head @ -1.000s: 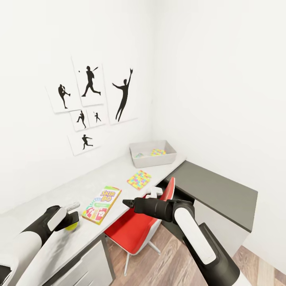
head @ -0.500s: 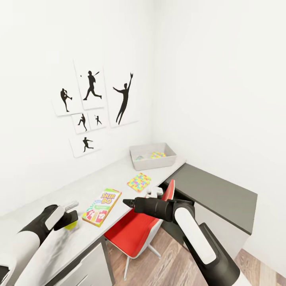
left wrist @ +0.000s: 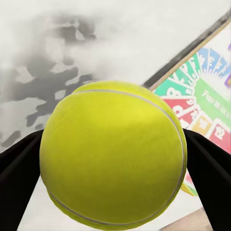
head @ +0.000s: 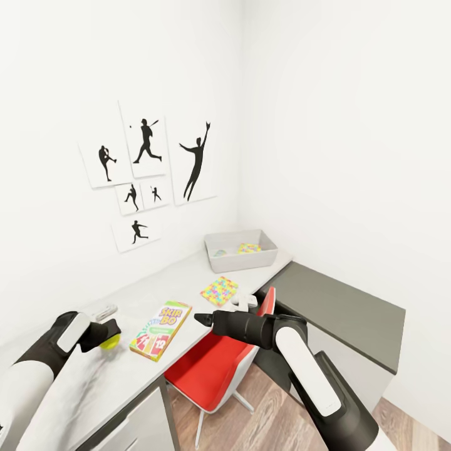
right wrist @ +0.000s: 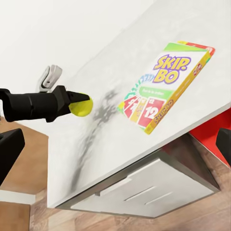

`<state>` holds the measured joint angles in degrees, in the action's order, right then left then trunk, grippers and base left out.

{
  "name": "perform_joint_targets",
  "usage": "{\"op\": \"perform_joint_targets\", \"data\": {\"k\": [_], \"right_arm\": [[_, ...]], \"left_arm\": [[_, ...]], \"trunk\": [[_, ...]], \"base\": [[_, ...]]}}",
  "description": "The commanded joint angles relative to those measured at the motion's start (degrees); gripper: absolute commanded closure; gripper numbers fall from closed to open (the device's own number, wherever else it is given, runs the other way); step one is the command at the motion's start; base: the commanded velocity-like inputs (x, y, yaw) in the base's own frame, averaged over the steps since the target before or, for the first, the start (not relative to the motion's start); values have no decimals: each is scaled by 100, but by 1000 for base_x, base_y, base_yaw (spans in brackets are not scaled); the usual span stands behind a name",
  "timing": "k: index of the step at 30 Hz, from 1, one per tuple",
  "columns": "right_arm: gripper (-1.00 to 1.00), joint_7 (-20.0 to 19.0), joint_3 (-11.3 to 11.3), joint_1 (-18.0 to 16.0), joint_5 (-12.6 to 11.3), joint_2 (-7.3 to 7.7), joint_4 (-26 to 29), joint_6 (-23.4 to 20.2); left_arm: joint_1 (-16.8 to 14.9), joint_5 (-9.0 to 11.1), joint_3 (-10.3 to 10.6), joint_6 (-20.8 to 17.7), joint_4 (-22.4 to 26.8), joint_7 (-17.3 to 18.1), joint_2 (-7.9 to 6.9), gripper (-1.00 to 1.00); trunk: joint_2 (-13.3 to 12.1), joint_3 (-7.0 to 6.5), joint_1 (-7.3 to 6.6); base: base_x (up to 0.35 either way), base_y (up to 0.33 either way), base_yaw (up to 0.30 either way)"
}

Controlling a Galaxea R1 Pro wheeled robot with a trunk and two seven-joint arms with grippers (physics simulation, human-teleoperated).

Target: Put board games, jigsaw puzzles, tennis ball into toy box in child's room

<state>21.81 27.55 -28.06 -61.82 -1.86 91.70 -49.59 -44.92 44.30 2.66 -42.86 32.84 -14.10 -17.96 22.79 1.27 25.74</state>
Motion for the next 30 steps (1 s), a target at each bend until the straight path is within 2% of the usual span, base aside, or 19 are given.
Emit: {"op": "perform_joint_targets", "data": {"k": [1, 7, 11, 13, 17, 21, 26, 30], "right_arm": [[-100, 60, 0, -6, -56, -1, 6, -9], [-100, 60, -6, -6, -53, -6, 6, -7], [-100, 59, -11, -6, -50, -5, 2, -1], [-100, 59, -13, -6, -49, -3, 0, 1], [-100, 55, -20, -6, -49, -1, -1, 2], [-100, 52, -34, -6, -49, 1, -2, 8], [-100, 51, -102, -6, -49, 1, -3, 10], [-100, 48, -286, -6, -49, 8, -12, 14]], "left_arm": [[-3, 61, 5, -36, 18, -46, -13, 100], [8, 62, -268, -189, 53, 170, -52, 100], [15, 70, -331, -302, 55, 578, -222, 100], [20, 65, -344, -380, 56, 1066, -351, 100], [33, 41, -356, -422, 56, 1803, -468, 100], [91, 33, -354, -426, 56, 2679, -670, 100], [167, 21, -355, -406, 56, 3368, -795, 100], [205, 2, -356, -388, 49, 3938, -878, 100]], "trunk": [[13, 4, 4], [13, -51, 4], [13, -88, 4], [13, -107, 4], [13, -144, 4], [13, -181, 4], [13, -227, 4], [13, -264, 4]], "base": [[0, 0, 0], [0, 0, 0], [0, 0, 0], [0, 0, 0], [0, 0, 0], [0, 0, 0], [0, 0, 0], [0, 0, 0]]}}
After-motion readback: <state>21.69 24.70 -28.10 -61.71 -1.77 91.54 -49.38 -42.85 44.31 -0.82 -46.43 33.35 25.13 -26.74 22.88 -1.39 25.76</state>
